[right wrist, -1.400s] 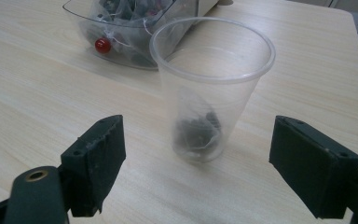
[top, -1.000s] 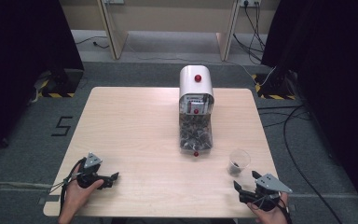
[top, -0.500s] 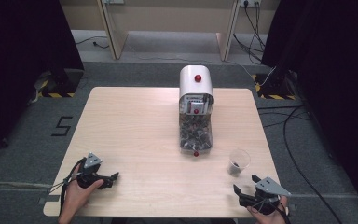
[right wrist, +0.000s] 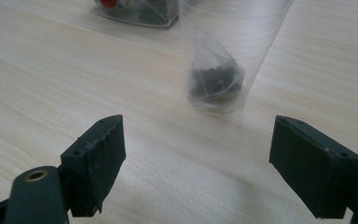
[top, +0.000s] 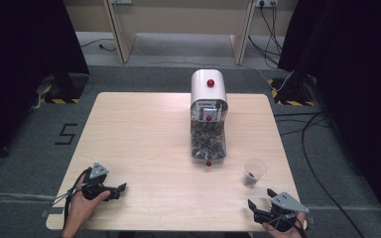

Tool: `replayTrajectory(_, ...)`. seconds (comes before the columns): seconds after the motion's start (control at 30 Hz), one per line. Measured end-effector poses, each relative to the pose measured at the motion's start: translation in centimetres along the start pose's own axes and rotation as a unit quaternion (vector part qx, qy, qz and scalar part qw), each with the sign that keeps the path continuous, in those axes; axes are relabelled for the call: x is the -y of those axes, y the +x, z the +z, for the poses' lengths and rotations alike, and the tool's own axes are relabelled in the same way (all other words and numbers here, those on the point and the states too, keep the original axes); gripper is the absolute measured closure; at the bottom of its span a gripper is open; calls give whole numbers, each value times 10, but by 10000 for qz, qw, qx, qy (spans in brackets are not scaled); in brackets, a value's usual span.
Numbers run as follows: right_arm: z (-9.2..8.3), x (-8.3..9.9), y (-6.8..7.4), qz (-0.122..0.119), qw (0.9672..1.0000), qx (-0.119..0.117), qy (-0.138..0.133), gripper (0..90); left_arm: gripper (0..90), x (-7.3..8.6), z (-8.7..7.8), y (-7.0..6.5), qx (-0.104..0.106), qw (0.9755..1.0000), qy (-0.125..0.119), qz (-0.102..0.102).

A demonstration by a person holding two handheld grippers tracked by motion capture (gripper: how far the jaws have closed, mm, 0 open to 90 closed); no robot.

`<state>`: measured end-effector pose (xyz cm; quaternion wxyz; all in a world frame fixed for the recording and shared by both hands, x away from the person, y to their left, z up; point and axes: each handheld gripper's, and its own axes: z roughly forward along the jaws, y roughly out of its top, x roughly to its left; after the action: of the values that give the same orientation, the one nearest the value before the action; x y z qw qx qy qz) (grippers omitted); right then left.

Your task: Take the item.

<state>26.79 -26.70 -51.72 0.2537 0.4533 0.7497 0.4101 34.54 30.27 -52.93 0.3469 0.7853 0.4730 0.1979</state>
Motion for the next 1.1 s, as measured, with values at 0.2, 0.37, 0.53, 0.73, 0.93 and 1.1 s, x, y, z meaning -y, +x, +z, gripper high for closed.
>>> replayTrajectory(0.2,-1,4,1,-11,10000,-4,13,192,0,0,0,0,-1,10000,0,1)
replayTrajectory(0.37,-1,7,3,-24,10000,-1,20,191,0,0,0,0,-1,10000,0,-1)
replayTrajectory(0.53,-2,8,4,-17,10000,2,28,188,0,0,0,0,-1,10000,0,0)
replayTrajectory(0.73,-3,11,4,-44,10000,26,19,184,0,0,0,0,-1,10000,0,0)
replayTrajectory(0.93,-5,13,5,-80,9999,58,32,182,0,0,0,0,0,10000,-1,-1)
replayTrajectory(1.1,-7,16,6,-116,9999,65,40,180,0,0,0,0,0,10000,-1,-1)
